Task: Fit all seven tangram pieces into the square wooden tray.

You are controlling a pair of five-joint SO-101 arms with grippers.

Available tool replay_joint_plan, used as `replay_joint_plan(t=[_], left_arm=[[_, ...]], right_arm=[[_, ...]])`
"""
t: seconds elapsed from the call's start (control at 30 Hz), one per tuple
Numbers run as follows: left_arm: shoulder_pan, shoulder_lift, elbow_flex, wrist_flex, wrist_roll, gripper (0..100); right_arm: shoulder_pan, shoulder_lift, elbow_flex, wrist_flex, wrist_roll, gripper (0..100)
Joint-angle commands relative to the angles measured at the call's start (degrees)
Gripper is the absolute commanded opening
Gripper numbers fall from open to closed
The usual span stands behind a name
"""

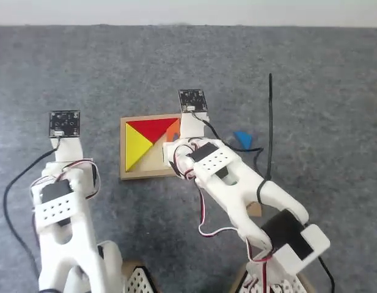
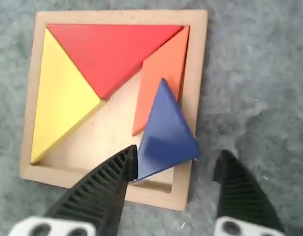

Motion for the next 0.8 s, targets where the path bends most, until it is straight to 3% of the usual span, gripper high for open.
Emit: replay_joint_plan(t=[0.0, 0.17, 0.33, 0.4, 0.5, 0.6, 0.77], left_arm=[[0.35, -1.93, -0.31, -1.05, 0.53, 7], [6.77, -1.93, -1.8, -0.35, 4.57, 8], [21.89, -1.32, -9.8, 5.45, 9.32, 8], [30.24, -0.18, -11.56, 5.8, 10.2, 11], [39.91, 5.54, -14.9, 5.89, 12.31, 13], [43.78, 15.12, -20.7, 7.65, 12.92, 13], [44.57, 34.29, -30.55, 8.09, 14.51, 13]], right_arm=[[0.92, -8.31, -2.46, 5.14, 3.08, 27.7], [5.49, -25.45, -2.2, 14.99, 11.43, 27.5], [21.76, -39.6, 0.0, 22.29, 16.44, 27.2], [26.86, -41.63, 3.87, 21.85, 16.44, 23.2], [30.2, -41.71, 10.29, 17.71, 16.79, 9.4], [31.69, -41.8, 14.51, 13.14, 18.29, 0.5], [30.02, -41.8, 15.21, 12.18, 19.96, 1.7]])
